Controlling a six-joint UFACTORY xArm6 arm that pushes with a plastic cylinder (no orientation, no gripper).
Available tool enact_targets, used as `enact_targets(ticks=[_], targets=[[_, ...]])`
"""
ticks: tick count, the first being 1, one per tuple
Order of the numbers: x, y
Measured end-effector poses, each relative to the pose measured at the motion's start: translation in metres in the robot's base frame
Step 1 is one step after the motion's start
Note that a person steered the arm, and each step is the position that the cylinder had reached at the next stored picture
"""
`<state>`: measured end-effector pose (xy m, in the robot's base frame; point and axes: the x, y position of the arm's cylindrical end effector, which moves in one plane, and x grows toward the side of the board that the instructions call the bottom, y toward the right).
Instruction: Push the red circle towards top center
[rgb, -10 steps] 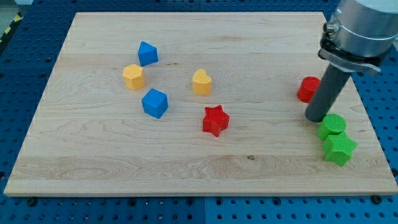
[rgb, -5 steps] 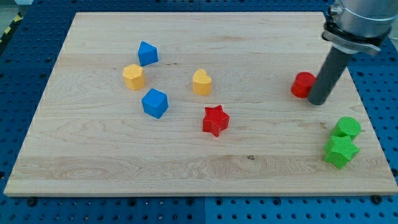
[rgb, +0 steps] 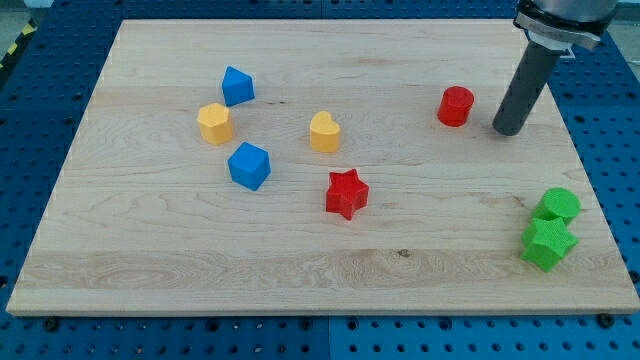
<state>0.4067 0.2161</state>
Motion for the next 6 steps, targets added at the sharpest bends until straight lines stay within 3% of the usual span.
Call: enact_targets(ticks=[4,6], targets=[[-0.051,-0.099],[-0.046,-0.102]])
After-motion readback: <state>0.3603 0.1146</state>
